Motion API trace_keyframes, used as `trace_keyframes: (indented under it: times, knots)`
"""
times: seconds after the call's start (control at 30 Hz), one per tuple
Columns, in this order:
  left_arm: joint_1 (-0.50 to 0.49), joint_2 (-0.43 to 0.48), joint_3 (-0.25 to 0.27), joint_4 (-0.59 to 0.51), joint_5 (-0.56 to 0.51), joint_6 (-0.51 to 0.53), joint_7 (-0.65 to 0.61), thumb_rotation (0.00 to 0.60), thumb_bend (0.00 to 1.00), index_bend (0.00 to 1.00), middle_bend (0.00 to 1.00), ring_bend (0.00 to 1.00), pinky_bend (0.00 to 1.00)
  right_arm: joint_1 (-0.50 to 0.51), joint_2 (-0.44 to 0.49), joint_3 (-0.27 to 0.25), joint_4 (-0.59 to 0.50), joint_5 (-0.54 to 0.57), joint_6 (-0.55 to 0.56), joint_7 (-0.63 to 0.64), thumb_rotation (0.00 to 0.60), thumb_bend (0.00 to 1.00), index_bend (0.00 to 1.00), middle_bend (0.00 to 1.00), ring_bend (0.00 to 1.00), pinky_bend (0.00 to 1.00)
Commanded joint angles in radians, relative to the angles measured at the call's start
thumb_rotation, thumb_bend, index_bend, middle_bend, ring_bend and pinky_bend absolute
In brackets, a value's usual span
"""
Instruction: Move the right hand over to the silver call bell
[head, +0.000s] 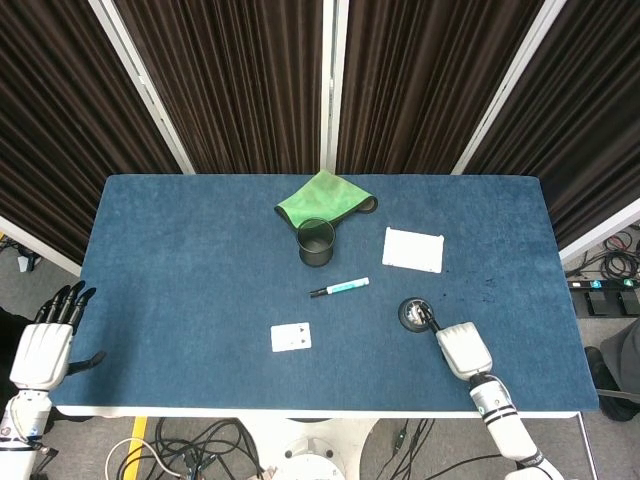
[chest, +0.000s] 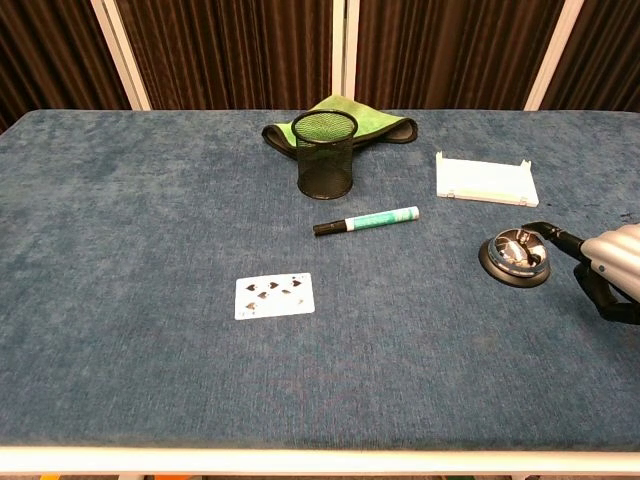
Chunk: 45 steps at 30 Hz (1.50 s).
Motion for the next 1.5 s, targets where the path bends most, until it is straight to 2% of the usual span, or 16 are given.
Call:
trace_keyframes:
  times: [0.03,0.27,0.6,0.73,0.9,1.07,1.2,1.27,1.3,1.33,1.37,1.4,1.43,1.5]
  knots:
    - [0.000,0.001,0.000,0.000,0.002,0.002,-0.001,0.600,0.03,0.09,0.01,0.00,0.17,-0.001,0.000,-0.001,-0.006,-0.008,0.020,0.004,0.600,1.00,0.02,0.88,0.74,0.69]
    - [-0.002,0.000,0.001,-0.004,0.009,0.003,0.001,0.600,0.03,0.09,0.01,0.00,0.17,-0.007,0.018,-0.001,-0.029,-0.041,0.078,0.027,0.600,1.00,0.02,0.88,0.74,0.69]
    - [-0.001,-0.005,0.004,0.005,0.002,-0.007,-0.003,0.600,0.03,0.09,0.01,0.00,0.17,-0.002,-0.008,-0.017,0.012,0.004,0.029,-0.001,0.600,1.00,0.02,0.88,0.74,0.69]
    - [-0.001,-0.007,0.004,0.007,0.004,-0.005,-0.004,0.600,0.03,0.09,0.01,0.00,0.17,-0.001,0.001,-0.013,-0.003,-0.001,0.043,0.003,0.600,1.00,0.02,0.88,0.74,0.69]
    - [-0.002,-0.003,0.002,-0.003,0.011,0.001,0.003,0.600,0.03,0.09,0.01,0.00,0.17,-0.017,0.063,0.012,-0.081,-0.057,0.157,0.048,0.600,1.00,0.02,0.88,0.74,0.69]
    - [-0.003,-0.002,0.004,-0.014,0.013,0.000,0.013,0.600,0.03,0.09,0.01,0.00,0.17,-0.054,0.166,0.062,-0.170,-0.139,0.344,0.141,0.600,1.00,0.02,0.88,0.74,0.69]
    - [-0.005,-0.007,0.006,-0.019,0.015,-0.003,0.023,0.600,0.03,0.09,0.01,0.00,0.17,-0.097,0.230,0.094,-0.180,-0.170,0.472,0.226,0.600,1.00,0.02,0.87,0.74,0.69]
    - [-0.007,-0.007,0.006,-0.026,0.017,-0.004,0.033,0.600,0.03,0.09,0.01,0.00,0.17,-0.119,0.258,0.100,-0.163,-0.173,0.512,0.291,0.600,0.98,0.03,0.83,0.71,0.68]
    - [-0.008,-0.008,0.006,-0.029,0.019,-0.005,0.039,0.600,0.03,0.09,0.01,0.00,0.17,-0.125,0.278,0.093,-0.153,-0.173,0.510,0.317,0.600,0.92,0.03,0.79,0.67,0.66]
    - [-0.009,-0.009,0.006,-0.032,0.020,-0.005,0.043,0.600,0.03,0.09,0.01,0.00,0.17,-0.131,0.306,0.076,-0.148,-0.165,0.482,0.335,0.600,0.71,0.03,0.65,0.52,0.56]
    - [-0.010,-0.009,0.005,-0.039,0.021,-0.003,0.049,0.600,0.03,0.09,0.01,0.00,0.17,-0.138,0.354,0.051,-0.176,-0.124,0.415,0.342,0.600,0.49,0.02,0.47,0.33,0.41]
    - [-0.010,-0.008,0.005,-0.045,0.021,-0.004,0.053,0.600,0.03,0.09,0.01,0.00,0.17,-0.140,0.390,0.037,-0.209,-0.094,0.366,0.346,0.600,0.35,0.01,0.34,0.21,0.30]
    - [-0.011,-0.007,0.005,-0.051,0.022,-0.005,0.057,0.600,0.03,0.09,0.01,0.00,0.17,-0.139,0.419,0.028,-0.236,-0.069,0.329,0.349,0.600,0.21,0.00,0.14,0.05,0.12]
    - [-0.013,-0.005,0.006,-0.064,0.021,-0.008,0.065,0.600,0.03,0.09,0.01,0.00,0.17,-0.143,0.451,0.019,-0.266,-0.026,0.283,0.340,0.600,0.13,0.00,0.02,0.00,0.01]
